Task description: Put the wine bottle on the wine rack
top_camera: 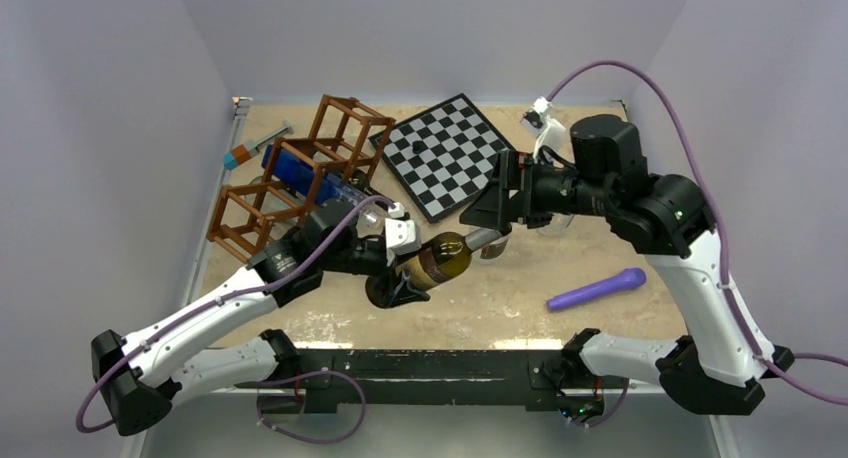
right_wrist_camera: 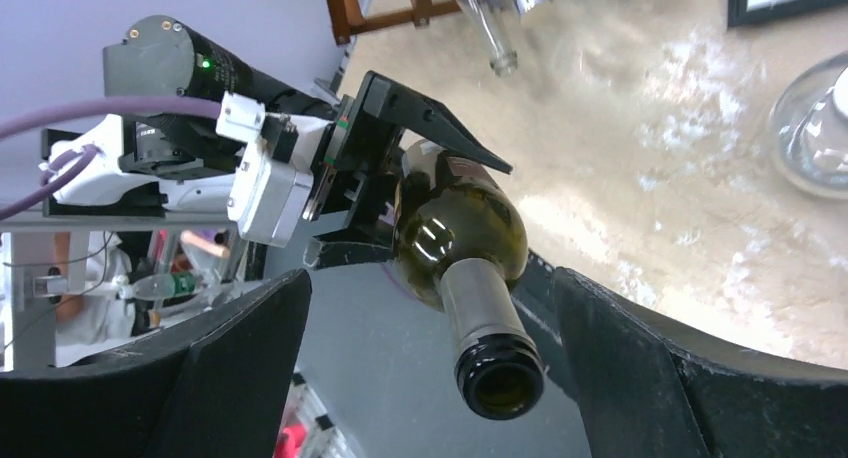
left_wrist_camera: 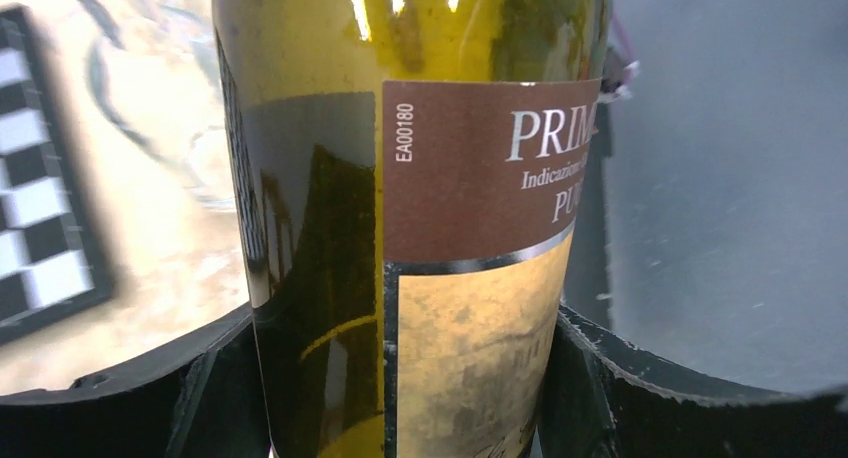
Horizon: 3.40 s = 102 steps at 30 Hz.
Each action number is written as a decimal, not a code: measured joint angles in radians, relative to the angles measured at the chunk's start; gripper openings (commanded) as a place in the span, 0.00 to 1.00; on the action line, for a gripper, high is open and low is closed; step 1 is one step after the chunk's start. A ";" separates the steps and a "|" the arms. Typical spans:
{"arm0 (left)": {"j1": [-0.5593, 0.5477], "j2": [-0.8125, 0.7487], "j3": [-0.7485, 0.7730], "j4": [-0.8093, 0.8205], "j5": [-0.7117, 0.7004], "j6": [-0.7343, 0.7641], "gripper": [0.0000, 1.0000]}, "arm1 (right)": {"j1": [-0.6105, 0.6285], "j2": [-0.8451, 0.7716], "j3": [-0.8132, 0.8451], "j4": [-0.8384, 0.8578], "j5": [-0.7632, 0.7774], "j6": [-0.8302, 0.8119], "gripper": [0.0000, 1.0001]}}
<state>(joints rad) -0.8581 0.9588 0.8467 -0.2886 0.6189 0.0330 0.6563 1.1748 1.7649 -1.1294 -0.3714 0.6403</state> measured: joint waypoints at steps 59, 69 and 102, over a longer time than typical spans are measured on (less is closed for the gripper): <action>-0.003 -0.011 0.168 -0.222 -0.422 0.948 0.00 | 0.231 0.300 0.065 -0.232 -0.034 -0.360 0.61; -0.008 -0.005 0.153 -0.236 -0.446 0.949 0.00 | 0.256 0.310 0.057 -0.247 0.003 -0.356 0.00; -0.007 -0.233 0.270 -0.098 -0.375 0.422 0.99 | 0.298 0.053 -0.201 -0.011 0.381 -0.281 0.00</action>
<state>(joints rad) -0.8654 0.7261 1.1168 -0.3866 0.2443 0.4553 0.9539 1.2274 1.5642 -1.1404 0.0097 0.3592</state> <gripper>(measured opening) 0.993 0.362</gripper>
